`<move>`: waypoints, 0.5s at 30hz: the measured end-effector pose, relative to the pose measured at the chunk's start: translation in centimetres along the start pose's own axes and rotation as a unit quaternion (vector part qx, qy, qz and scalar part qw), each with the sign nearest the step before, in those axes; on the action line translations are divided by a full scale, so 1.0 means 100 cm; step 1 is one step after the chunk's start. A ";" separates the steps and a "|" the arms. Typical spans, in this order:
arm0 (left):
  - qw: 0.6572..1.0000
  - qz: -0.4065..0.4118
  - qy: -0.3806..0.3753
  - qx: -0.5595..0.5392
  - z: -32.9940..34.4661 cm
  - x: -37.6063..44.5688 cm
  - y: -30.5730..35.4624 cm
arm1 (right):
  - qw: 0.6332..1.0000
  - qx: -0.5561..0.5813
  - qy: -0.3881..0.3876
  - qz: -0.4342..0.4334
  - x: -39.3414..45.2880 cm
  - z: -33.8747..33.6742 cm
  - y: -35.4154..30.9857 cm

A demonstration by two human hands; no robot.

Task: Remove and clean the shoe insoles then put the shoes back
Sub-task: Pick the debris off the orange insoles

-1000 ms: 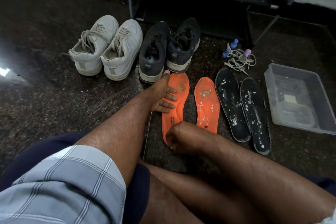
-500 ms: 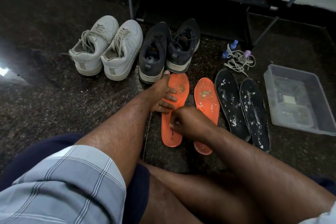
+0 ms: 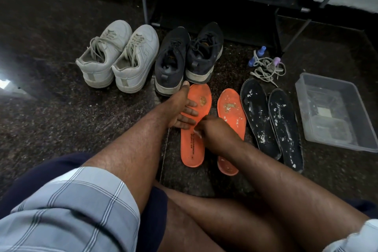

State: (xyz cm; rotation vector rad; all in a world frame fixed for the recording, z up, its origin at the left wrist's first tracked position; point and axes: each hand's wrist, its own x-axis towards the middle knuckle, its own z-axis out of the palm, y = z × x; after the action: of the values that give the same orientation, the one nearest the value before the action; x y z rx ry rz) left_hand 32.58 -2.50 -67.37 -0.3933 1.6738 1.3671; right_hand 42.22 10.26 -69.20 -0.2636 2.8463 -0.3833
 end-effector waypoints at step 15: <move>1.000 -0.008 -0.007 0.015 -0.005 0.003 0.001 | 0.997 -0.011 -0.002 -0.081 -0.002 0.008 -0.003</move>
State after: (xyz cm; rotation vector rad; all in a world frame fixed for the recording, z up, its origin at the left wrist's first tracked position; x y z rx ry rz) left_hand 32.12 -2.78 -67.55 -0.3796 1.6739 1.3291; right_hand 42.69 9.86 -69.85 -0.5016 2.8344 -0.3836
